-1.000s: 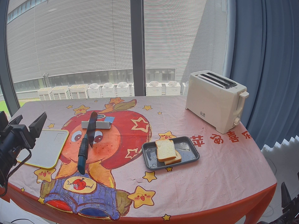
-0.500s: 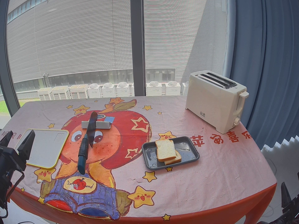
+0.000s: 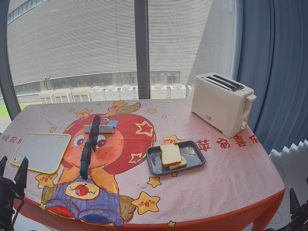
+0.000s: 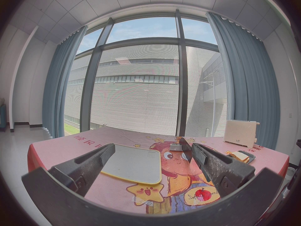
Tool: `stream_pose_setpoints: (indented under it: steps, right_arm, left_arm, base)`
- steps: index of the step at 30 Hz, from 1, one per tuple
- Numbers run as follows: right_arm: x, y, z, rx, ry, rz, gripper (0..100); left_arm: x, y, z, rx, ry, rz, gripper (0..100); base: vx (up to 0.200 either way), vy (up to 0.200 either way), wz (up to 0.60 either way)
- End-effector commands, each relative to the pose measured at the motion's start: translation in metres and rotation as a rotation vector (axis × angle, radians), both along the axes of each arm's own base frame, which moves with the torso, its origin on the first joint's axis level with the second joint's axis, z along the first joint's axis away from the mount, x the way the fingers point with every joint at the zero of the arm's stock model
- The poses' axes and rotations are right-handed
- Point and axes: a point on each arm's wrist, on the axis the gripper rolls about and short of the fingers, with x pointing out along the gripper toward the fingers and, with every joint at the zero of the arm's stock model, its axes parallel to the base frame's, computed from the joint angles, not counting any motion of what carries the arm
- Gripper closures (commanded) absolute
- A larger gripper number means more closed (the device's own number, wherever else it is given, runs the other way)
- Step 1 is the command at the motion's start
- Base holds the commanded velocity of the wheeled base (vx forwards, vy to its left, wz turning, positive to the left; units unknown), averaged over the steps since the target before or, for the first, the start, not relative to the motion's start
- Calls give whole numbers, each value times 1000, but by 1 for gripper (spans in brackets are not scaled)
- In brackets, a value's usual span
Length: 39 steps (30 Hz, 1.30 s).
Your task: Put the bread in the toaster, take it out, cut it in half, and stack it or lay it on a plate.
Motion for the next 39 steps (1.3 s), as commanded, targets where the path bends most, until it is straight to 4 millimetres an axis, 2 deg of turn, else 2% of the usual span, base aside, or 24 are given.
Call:
stream_pose_setpoints:
  steps: [1,4,15,20,30,31,39]
  right_arm:
    - [0,0,-5,-1,1,1,0]
    - [0,0,-5,-1,1,-1,0]
    - [0,0,-5,-1,1,1,0]
    - [0,0,-5,-1,1,1,0]
    - [0,0,-5,-1,1,1,0]
    - [0,0,-5,-1,1,-1,0]
    - [0,0,-5,-1,1,1,0]
  left_arm:
    - [-12,1,-6,-2,-36,0,0]
    - [-24,2,-7,9,-83,3,0]
    - [-48,4,-27,10,-84,-2,0]
    - [-62,5,-44,22,-78,-4,0]
    - [-63,5,-53,31,-14,-8,0]
    - [-63,5,-59,37,41,-13,0]
    - [-63,2,-64,50,95,-168,0]
  base:
    - [0,0,0]
    - [0,0,0]
    - [0,0,0]
    - [0,0,0]
    - [0,0,0]
    - [0,0,0]
    - [0,0,0]
